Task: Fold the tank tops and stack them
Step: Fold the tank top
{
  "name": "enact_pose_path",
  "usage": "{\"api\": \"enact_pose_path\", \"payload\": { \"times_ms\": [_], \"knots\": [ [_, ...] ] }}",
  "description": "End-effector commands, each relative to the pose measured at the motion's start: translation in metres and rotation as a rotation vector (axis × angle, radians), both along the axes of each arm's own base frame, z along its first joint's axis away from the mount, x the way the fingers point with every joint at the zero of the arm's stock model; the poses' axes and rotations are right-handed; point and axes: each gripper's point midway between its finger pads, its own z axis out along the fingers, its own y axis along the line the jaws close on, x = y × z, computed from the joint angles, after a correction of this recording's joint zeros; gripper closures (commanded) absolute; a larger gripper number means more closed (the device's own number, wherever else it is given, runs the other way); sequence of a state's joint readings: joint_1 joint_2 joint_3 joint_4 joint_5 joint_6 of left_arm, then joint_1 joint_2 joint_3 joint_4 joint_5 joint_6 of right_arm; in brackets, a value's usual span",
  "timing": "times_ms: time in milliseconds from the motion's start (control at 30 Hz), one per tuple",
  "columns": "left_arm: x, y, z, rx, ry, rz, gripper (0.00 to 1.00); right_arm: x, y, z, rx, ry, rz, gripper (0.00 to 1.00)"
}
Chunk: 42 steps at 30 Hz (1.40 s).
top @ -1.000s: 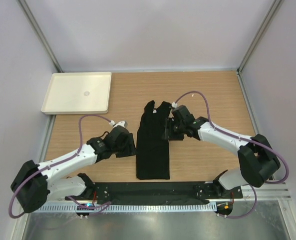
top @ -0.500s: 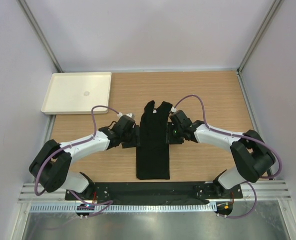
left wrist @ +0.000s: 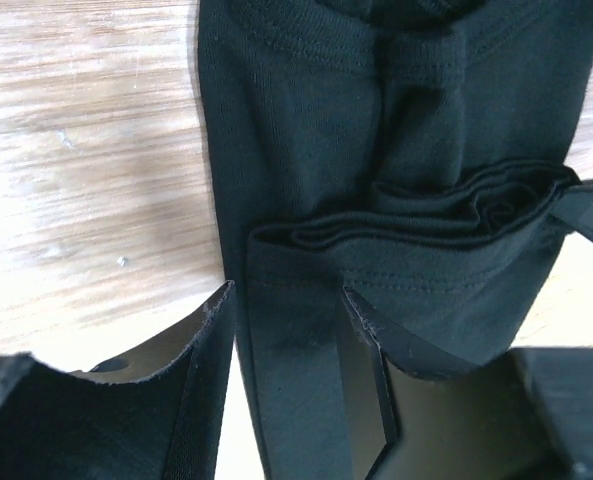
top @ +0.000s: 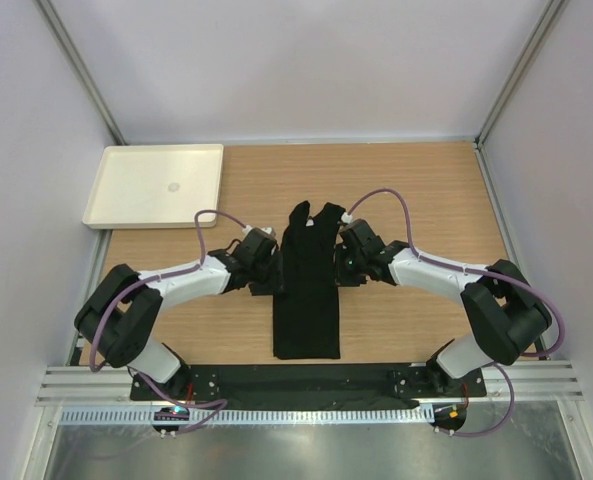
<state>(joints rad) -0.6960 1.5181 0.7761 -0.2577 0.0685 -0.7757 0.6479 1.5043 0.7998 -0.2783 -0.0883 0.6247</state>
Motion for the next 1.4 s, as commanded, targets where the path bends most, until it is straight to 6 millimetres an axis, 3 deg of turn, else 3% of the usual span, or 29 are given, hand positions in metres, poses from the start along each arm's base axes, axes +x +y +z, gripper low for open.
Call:
{"api": "enact_pose_path", "payload": {
  "times_ms": [0, 233, 333, 400, 600, 633, 667, 733, 1000, 1133, 1367],
  "knots": [
    [0.017, -0.013, 0.012, -0.042, -0.052, -0.016, 0.56, 0.005, 0.009, 0.010, 0.044, -0.045, 0.017, 0.87],
    [0.023, -0.011, 0.009, -0.023, -0.060, -0.007, 0.70, 0.004, 0.009, 0.010, 0.051, -0.046, 0.017, 0.90],
    [0.026, -0.011, 0.008, -0.016, -0.061, -0.013, 0.89, 0.003, 0.009, 0.010, 0.053, -0.048, 0.019, 0.91],
    [0.026, -0.010, 0.010, -0.015, -0.062, -0.013, 0.95, 0.003, 0.009, 0.011, 0.053, -0.048, 0.017, 0.93],
    [0.024, -0.001, 0.023, -0.003, -0.089, 0.002, 0.90, 0.003, 0.009, 0.019, 0.063, -0.059, 0.018, 0.96],
    [0.024, 0.000, 0.027, -0.003, -0.103, 0.003, 0.84, 0.003, 0.009, 0.021, 0.067, -0.062, 0.019, 0.96],
    [0.025, 0.003, 0.027, 0.008, -0.108, 0.005, 0.67, 0.003, 0.009, 0.021, 0.068, -0.062, 0.019, 0.96],
    [0.026, 0.002, 0.030, 0.010, -0.116, -0.001, 0.60, 0.004, 0.010, 0.022, 0.070, -0.064, 0.020, 0.96],
    [0.030, -0.004, 0.021, 0.019, -0.087, -0.010, 0.66, 0.002, 0.008, 0.016, 0.060, -0.048, 0.018, 0.96],
    [0.029, -0.003, 0.017, 0.025, -0.077, -0.008, 0.75, 0.002, 0.009, 0.016, 0.062, -0.049, 0.019, 0.96],
    [0.026, -0.004, 0.004, 0.034, -0.037, -0.011, 0.66, 0.002, 0.010, 0.016, 0.067, -0.047, 0.021, 0.96]
  ]
}}
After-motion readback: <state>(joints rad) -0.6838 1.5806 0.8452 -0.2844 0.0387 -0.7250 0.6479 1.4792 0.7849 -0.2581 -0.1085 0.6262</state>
